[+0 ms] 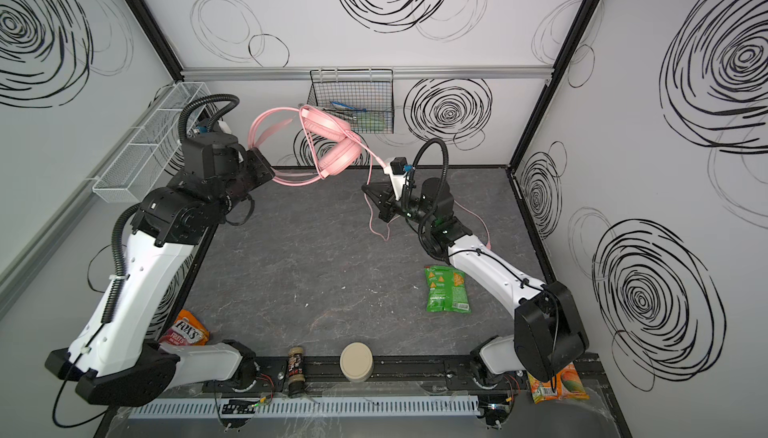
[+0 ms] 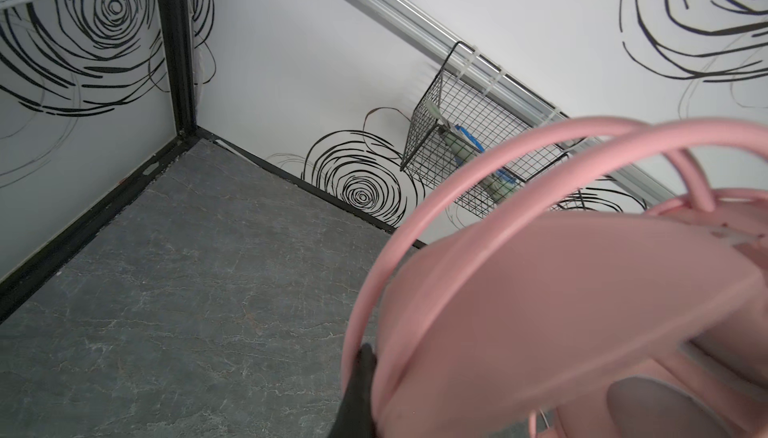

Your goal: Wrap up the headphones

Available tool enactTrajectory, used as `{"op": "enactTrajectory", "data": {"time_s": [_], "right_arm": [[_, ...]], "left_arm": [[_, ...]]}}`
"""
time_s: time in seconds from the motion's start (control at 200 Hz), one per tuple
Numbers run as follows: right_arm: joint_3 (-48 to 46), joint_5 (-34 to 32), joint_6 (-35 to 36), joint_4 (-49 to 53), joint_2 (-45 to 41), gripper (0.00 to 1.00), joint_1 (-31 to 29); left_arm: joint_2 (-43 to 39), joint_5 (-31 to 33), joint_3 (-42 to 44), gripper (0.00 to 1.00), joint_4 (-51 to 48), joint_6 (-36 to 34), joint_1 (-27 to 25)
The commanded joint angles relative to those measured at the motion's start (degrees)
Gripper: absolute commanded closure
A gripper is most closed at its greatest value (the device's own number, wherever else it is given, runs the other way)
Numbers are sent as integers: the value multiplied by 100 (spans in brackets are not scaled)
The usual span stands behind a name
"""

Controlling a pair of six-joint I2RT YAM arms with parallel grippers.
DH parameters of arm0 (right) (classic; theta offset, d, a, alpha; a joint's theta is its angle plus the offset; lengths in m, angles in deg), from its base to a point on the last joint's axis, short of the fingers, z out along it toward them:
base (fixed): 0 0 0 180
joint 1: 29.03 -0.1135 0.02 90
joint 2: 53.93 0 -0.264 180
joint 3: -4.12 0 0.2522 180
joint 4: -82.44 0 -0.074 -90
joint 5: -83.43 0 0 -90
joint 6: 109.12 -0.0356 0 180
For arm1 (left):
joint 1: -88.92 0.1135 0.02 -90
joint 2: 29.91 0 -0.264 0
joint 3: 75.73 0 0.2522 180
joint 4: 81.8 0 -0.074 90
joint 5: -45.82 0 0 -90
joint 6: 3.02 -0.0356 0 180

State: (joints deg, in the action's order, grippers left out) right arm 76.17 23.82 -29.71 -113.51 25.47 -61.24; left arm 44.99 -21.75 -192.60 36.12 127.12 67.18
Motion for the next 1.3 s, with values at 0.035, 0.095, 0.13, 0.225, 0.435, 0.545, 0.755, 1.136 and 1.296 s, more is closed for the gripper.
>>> {"op": "enactTrajectory", "data": {"time_s": [0.035,0.095,0.13,0.225,0.435,0.545,0.755,1.136,1.296], "right_arm": [[-101,-184,138,296,-647,100,-29],[-128,-240,258,473,-821,100,-36],[-146,-261,314,567,-907,100,-48],[-108,-279,707,1012,-1113,100,-244],[78,-484,1428,1787,-1364,100,-979],[154,-446,1508,1899,-1387,100,-1238],[244,-456,1852,2181,-1254,100,-1768],[1179,-260,2399,2709,-651,100,-2666],[1431,-323,2414,2666,-592,100,-2695]], "left_arm": [[-270,-11,84,100,768,153,195],[-281,62,106,100,753,93,271],[-288,59,124,100,762,82,337],[-254,104,94,100,758,78,449],[-95,175,-91,100,686,146,682],[-19,162,-157,100,707,176,680],[73,17,-221,100,781,325,702],[-1,-393,288,100,981,983,654],[43,-317,251,100,956,808,597]]}}
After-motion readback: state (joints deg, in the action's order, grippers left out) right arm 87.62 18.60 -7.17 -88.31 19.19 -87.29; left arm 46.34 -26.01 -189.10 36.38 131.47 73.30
